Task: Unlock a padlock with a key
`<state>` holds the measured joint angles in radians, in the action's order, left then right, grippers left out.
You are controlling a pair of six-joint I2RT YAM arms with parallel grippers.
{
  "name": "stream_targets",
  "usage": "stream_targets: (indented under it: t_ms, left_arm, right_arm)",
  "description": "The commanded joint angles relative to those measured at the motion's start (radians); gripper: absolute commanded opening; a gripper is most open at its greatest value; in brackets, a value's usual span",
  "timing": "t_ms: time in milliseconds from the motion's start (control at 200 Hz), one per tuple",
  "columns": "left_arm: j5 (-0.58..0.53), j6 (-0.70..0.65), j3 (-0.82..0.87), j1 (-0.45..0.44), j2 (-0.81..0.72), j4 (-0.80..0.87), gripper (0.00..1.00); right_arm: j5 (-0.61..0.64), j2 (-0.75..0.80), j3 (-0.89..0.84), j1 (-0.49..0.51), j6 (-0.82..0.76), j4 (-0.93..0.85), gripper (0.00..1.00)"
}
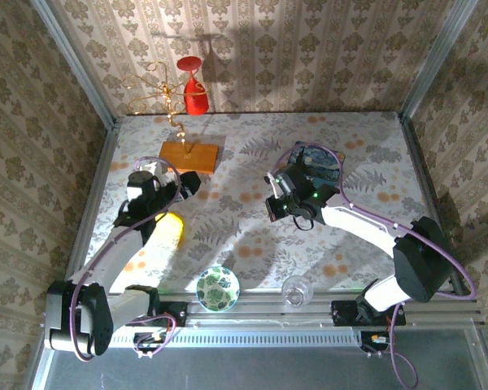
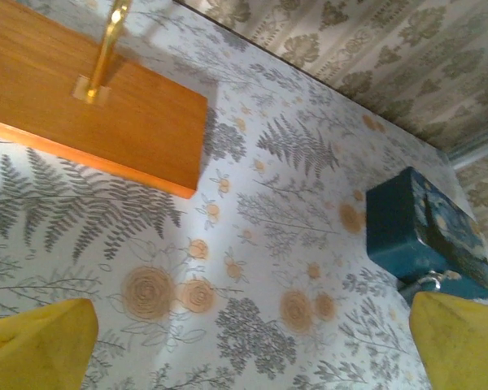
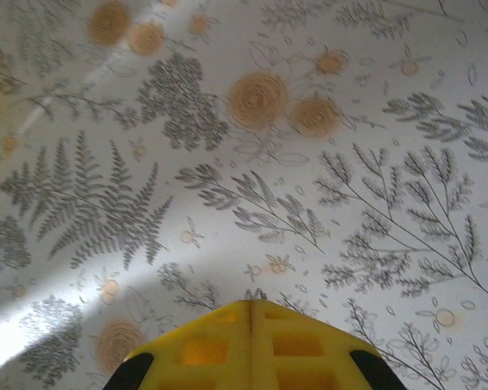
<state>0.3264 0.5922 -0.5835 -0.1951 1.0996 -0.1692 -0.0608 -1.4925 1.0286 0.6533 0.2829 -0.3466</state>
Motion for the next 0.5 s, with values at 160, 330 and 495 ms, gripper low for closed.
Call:
stream_targets:
  t_ms: [160, 330, 495]
  left_arm:
    - [0.171, -0.008, 0.050, -0.033, -0.007, -0.244, 0.90]
    - [0.154, -0.028, 0.050, -0.052, -0.001, -0.242, 0.90]
    - [0.103, -0.017, 0.055, -0.053, -0.012, -0.239, 0.99]
  right_arm:
    - [-0.037, 0.054, 0.126, -0.001, 0.040, -0.017, 0.00]
    - [0.060, 0.026, 0.188, -0.001, 0.073, -0.106, 0.00]
    - [0.190, -0.087, 0.246, 0.018, 0.120, -0.292, 0.00]
